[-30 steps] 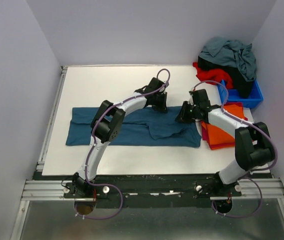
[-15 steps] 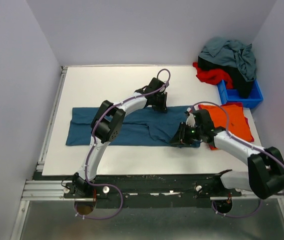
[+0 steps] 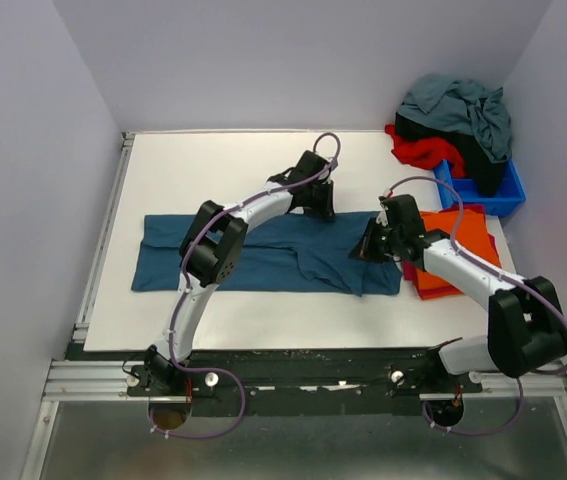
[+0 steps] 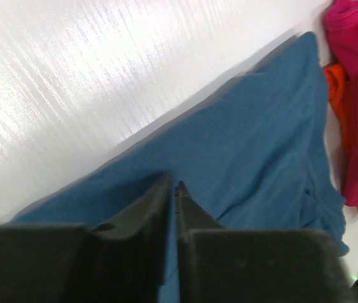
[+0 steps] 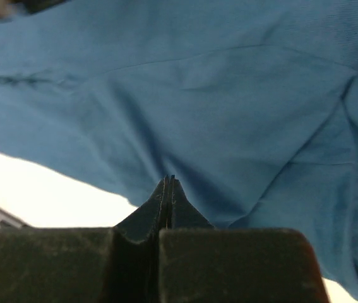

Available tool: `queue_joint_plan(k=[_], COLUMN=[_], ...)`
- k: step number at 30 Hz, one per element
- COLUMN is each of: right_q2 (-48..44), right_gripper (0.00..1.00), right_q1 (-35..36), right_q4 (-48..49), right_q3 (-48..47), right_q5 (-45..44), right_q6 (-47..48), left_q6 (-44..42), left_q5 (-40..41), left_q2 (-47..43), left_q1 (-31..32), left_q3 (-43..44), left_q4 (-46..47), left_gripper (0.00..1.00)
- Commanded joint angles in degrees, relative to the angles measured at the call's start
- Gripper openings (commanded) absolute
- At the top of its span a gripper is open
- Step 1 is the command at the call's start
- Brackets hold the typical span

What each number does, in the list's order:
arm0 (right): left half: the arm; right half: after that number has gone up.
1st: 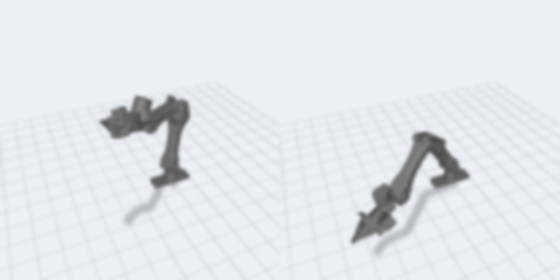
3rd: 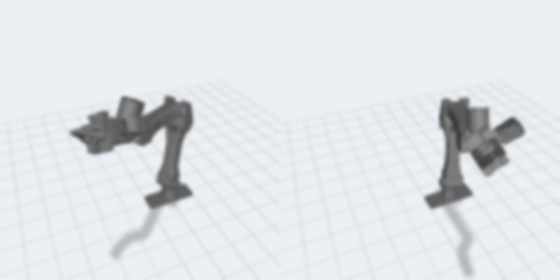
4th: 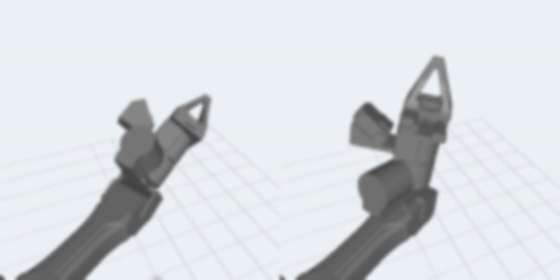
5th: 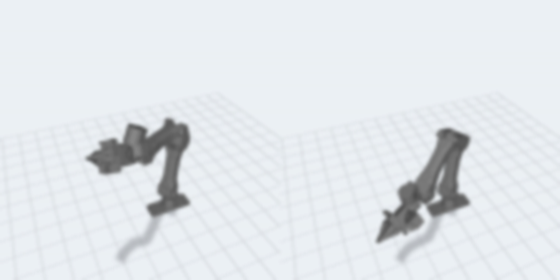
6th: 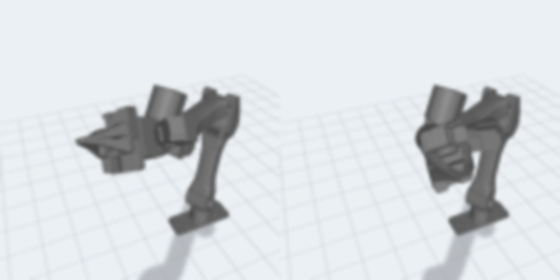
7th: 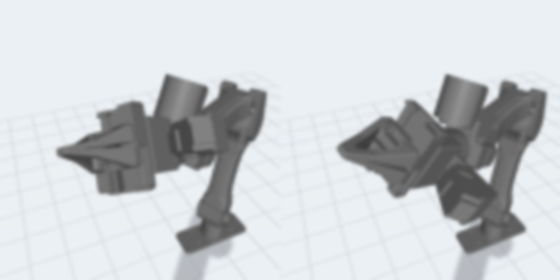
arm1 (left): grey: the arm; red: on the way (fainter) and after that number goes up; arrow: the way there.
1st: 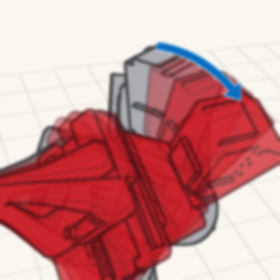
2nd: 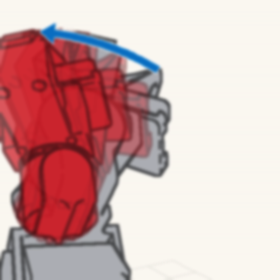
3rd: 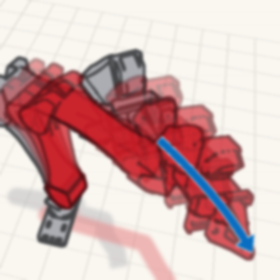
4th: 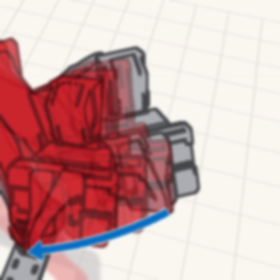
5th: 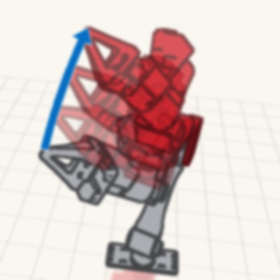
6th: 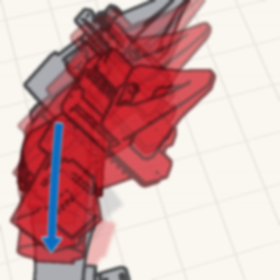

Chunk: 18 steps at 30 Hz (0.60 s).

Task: Fold and stack the t-shirts
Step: Fold the other side of the tshirt into a rectangle

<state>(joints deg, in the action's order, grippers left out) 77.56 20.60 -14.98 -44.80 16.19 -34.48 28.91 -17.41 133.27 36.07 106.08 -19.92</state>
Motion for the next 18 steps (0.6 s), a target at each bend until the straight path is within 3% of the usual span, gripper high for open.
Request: queue_joint_plan(k=[1,3,6,12,18], right_q2=[3.91,5.4,8.48,12.79,13.14], right_gripper=[0.01,0.01,0.01,0.01,0.01], right_q1=[-0.3,-0.3,-0.47,-0.91,-1.0], right_q4=[1.7,2.59,2.5,2.85,5.4], right_q3=[-0.73,-1.08,-2.57,-4.86,-2.84], right_q5=[-7.74,-8.27,-9.41,-11.7,-15.22], right_q6=[0.02,0.46,0.99,0.55,0.2], left_q6=[0.53,1.5,3.78,8.62,14.15], left_q5=[2.28,2.73,3.52,10.54,13.19], left_q2=[-8.89,-12.4,-17.41,-31.38,-39.57], left_q1=[-0.04,-0.04,0.05,1.19,2.77], left_q3=[-0.43,-3.32,-7.89,-27.83,-42.69], left_q4=[-0.39,1.19,2.95,4.9,6.46], left_gripper=[0.33,0.46,0.52,0.5,0.44])
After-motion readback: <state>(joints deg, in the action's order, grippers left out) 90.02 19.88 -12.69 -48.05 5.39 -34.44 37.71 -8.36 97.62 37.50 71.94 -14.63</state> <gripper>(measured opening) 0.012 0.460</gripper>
